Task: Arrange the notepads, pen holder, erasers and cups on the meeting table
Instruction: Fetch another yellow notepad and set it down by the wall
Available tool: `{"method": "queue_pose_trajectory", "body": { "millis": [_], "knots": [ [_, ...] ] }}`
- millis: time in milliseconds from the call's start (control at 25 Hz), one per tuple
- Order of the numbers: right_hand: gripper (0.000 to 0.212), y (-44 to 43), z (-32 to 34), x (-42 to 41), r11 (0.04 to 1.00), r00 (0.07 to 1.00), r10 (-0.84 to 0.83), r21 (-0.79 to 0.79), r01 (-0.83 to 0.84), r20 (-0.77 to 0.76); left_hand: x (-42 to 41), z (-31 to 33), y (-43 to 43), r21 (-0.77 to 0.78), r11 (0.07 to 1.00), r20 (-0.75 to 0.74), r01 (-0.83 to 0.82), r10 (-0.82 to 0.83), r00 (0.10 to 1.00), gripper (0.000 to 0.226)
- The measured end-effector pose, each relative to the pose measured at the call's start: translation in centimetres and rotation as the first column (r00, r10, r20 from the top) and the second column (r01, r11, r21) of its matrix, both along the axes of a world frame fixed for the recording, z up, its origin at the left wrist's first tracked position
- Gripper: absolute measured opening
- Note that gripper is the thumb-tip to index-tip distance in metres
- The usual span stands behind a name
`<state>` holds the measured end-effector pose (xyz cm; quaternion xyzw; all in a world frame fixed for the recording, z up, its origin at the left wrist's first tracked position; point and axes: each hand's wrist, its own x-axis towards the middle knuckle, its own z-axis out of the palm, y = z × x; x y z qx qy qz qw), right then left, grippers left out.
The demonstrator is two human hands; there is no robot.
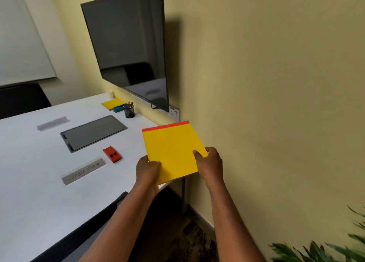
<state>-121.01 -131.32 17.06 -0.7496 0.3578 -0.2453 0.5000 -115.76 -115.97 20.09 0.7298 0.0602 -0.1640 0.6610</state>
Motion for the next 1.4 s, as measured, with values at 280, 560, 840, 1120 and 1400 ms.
{"method": "queue_pose_trajectory", "body": {
  "millis": [280,560,840,1120,1400],
  "knots": [
    [0.045,-1.9,-1.1,9.3,0.994,0.989,0.11,0.019,-0.109,-0.099,10.0,-2.3,-1.0,-0.075,0.991,-0.287,-0.113,0.087,0.954,0.025],
    [0.049,-1.8,-2.7,17.1,0.982,0.969,0.187,0.028,-0.185,-0.159,18.0,-4.5,-0.7,-0.027,0.981,-0.343,-0.191,0.17,0.924,0.016],
    [0.049,-3.0,-5.9,25.4,0.95,0.944,0.303,0.116,-0.289,-0.13,24.1,-7.0,-1.1,-0.119,0.967,-0.363,-0.223,0.167,0.917,0.045],
    [0.041,-7.7,-10.5,37.4,0.861,0.846,0.504,0.176,-0.477,-0.174,32.6,-12.7,-4.8,-0.097,0.9,-0.394,-0.424,0.356,0.847,0.05],
    [0.044,-10.4,-12.7,44.7,0.813,0.816,0.564,0.259,-0.521,-0.127,37.3,-14.9,-8.1,-0.242,0.777,-0.433,-0.582,0.45,0.781,0.056]
  ]
}}
